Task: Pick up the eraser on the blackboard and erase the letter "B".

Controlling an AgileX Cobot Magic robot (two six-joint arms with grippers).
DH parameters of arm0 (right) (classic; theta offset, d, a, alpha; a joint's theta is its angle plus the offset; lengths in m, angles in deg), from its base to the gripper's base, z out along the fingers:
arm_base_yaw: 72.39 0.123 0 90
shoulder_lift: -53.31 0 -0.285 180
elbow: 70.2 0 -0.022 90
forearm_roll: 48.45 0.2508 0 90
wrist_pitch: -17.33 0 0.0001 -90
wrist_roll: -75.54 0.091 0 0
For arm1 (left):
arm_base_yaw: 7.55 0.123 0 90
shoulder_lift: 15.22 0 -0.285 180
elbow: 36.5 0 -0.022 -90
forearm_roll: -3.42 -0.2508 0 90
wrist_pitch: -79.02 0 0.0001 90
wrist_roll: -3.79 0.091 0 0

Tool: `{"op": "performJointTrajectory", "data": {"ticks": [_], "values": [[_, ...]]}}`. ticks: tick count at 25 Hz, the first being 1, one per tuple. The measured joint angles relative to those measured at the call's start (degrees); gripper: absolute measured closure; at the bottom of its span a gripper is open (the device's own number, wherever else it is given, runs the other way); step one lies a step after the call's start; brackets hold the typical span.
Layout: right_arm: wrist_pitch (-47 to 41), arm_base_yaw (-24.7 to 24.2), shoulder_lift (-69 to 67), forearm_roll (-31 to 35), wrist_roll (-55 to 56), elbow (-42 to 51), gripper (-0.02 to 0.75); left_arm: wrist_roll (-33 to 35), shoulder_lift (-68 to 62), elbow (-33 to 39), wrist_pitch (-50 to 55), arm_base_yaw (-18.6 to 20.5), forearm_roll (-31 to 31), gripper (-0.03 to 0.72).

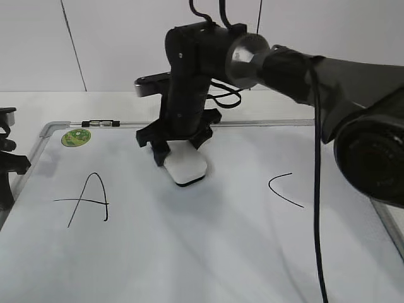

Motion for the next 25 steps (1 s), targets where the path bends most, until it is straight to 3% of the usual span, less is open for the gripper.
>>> {"op": "performJointTrajectory", "data": {"ticks": [12,25], "values": [[-1.36,1.1,-1.05,1.81,0.0,-2.98,0.201,0.0,0.0,0.0,0.09,0.0,0.0,0.671],[-1.38,-3.88,-1.05,2.23,0.0,-3.23,0.201,0.0,0.0,0.0,-0.01,0.0,0.0,0.671]]}}
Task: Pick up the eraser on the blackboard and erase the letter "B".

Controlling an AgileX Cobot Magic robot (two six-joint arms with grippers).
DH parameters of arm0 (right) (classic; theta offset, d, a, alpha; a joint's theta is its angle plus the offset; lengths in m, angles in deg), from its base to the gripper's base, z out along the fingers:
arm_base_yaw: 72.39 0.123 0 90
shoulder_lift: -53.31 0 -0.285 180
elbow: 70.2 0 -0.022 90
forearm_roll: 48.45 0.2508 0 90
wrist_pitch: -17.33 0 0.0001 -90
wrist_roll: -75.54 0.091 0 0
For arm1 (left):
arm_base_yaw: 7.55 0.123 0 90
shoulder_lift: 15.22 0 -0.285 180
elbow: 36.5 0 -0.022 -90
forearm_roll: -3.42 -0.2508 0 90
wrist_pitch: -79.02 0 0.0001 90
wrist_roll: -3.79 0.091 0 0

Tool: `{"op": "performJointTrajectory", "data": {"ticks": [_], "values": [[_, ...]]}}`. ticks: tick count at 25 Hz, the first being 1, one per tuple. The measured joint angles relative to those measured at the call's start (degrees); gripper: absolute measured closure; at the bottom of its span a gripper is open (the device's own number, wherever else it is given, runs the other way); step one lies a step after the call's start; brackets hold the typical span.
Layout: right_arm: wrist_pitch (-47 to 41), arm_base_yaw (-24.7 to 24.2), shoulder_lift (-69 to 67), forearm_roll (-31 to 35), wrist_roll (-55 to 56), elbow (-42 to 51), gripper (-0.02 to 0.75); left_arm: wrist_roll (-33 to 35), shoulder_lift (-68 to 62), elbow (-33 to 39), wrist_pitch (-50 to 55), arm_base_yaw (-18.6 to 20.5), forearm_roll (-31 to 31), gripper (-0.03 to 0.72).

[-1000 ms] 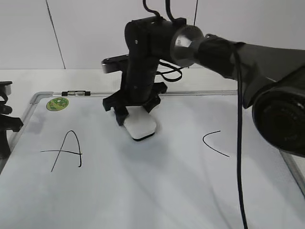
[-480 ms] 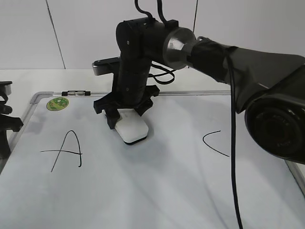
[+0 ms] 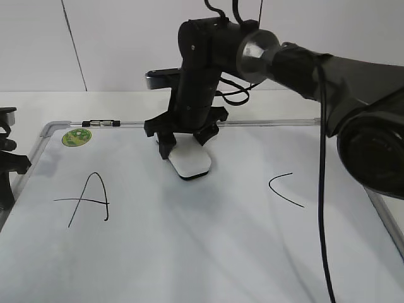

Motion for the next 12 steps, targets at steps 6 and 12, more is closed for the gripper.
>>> {"op": "performJointTrajectory", "data": {"ticks": [6,12], "values": [[0.08,-3.32,0.0,-0.6,0.13,-0.11,0.201,0.0,0.0,0.0,0.0,0.0,0.0,0.671],[0.08,-3.72,0.99,-1.21,0.13,0.43,0.202,0.0,0.0,0.0,0.0,0.0,0.0,0.671]]}}
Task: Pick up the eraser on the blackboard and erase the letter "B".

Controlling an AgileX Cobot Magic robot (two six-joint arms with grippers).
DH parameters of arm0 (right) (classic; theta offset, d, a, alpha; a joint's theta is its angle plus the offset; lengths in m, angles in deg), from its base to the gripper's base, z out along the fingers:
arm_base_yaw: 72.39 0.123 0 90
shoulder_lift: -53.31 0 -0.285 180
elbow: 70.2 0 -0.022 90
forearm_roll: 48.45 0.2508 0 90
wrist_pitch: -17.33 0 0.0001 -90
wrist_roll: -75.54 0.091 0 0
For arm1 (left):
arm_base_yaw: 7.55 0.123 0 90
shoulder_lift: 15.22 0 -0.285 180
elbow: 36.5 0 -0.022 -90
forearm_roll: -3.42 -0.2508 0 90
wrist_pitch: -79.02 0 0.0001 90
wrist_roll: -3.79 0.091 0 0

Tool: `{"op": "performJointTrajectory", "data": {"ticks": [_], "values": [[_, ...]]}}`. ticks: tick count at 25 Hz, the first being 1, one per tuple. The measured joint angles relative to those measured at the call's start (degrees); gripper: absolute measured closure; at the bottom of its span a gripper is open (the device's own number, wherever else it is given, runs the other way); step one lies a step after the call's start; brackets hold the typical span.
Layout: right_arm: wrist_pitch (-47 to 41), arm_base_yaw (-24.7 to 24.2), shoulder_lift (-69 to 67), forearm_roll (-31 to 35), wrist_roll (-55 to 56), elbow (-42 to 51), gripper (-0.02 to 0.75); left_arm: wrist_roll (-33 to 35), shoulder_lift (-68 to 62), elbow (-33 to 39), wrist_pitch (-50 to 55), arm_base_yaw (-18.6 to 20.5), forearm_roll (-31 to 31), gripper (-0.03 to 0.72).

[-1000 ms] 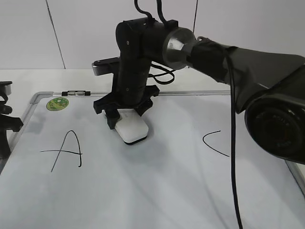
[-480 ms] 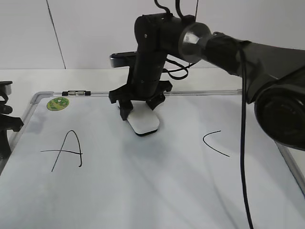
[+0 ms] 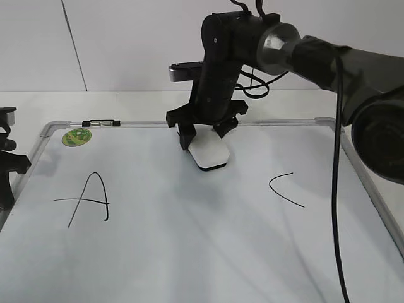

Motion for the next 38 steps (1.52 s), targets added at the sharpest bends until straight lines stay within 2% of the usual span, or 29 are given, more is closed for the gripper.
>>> {"op": "performJointTrajectory", "data": {"ticks": [12,19,29,35,38], "values": [[-1.5,-0.56,10.58,1.0,0.0,3.37,0.202,0.0,0.0,0.0,0.1,0.0,0.0,0.671],[-1.5,-1.32,21.62,-1.25,0.48,16.41,0.201,0.0,0.0,0.0,0.1,0.0,0.0,0.671],[-1.5,-12.74,37.68,-1.6,1.14,37.43,0.202,0.0,0.0,0.0,0.53,0.0,0.19,0.671],[-0.94,-15.57,42.88,-3.96,1.14,49.42,0.201,0.0,0.0,0.0,0.91,0.0,0.47,0.671],[2.49,-15.7,44.93,-4.35,1.14,54.96,0.202,0.0,0.0,0.0,0.94,0.0,0.6,0.671]]}}
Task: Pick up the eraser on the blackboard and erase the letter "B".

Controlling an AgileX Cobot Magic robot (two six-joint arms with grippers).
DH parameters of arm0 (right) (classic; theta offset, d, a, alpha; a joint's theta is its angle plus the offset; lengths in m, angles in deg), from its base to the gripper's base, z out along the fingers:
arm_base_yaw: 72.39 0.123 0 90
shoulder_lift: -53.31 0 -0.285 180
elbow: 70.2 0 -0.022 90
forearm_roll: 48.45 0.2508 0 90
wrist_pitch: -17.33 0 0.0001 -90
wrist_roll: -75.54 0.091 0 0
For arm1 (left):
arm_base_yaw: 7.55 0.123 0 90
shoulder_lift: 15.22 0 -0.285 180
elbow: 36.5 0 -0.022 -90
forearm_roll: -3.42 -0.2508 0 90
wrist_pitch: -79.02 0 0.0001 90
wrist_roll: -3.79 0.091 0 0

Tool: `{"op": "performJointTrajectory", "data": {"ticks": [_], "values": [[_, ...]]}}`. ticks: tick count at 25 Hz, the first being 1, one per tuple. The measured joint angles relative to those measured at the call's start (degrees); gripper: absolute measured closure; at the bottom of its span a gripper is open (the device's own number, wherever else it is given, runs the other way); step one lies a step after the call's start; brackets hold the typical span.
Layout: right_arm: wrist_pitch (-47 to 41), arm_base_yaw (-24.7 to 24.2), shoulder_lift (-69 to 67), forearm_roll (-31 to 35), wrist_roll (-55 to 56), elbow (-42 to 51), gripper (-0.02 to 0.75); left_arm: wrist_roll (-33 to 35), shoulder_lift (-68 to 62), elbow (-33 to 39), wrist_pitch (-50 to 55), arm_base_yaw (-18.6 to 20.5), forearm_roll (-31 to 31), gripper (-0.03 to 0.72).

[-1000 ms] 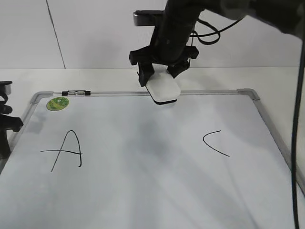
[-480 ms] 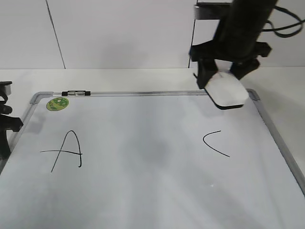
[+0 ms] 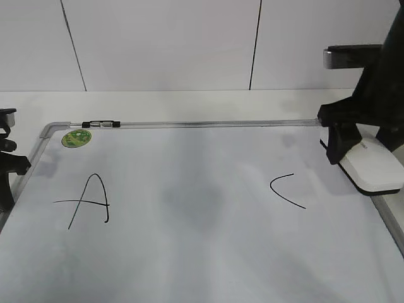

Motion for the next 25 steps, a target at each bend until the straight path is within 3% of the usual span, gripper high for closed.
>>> {"op": "performJointTrajectory", "data": {"ticks": [11,25], "values": [[20.36,0.0,2.56,-1.38,0.69,14.99,0.202,0.0,0.0,0.0,0.22,0.0,0.17,0.671],[24.16,-3.99,2.56,-4.68,3.45,16.28,0.202,0.0,0.0,0.0,0.22,0.0,0.67,0.671]]}}
